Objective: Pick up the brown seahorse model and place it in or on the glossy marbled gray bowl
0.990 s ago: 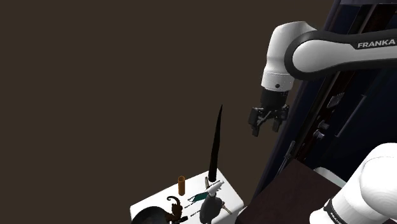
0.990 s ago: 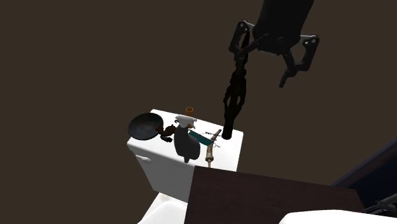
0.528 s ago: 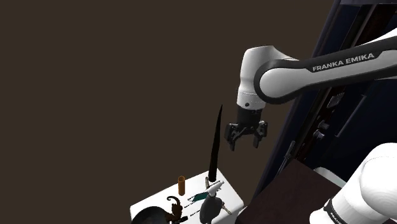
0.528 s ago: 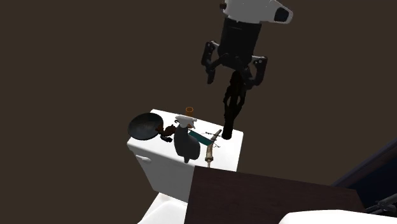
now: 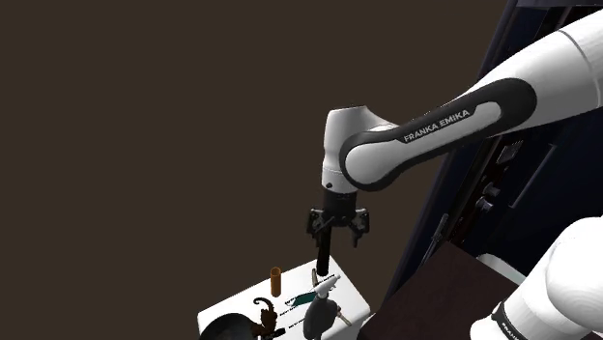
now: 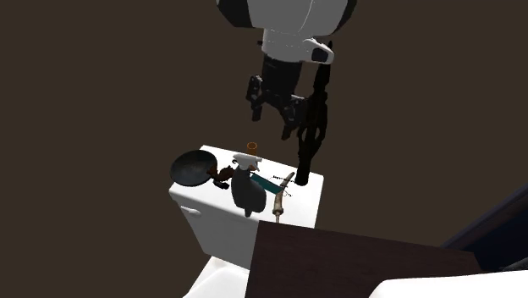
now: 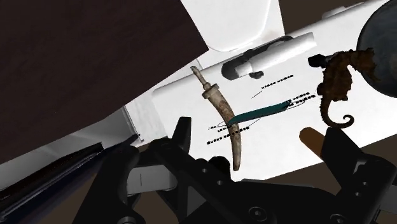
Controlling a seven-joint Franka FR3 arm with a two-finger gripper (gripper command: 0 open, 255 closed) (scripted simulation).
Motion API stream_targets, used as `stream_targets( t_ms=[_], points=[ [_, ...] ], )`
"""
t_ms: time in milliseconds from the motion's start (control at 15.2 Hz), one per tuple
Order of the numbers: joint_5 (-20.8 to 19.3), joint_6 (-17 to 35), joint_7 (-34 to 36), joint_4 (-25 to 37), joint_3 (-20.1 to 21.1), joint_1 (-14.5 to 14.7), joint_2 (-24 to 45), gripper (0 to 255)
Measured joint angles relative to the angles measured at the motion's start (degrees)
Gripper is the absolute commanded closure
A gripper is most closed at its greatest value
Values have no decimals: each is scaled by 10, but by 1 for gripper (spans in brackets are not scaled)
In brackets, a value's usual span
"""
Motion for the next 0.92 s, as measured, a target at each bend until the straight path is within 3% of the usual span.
stream_targets(
  t_ms=[462,924],
  points=[
    [-69,82,163,91,14,21,183,0],
    [-128,120,292,220,-29,77,359,0]
  ],
)
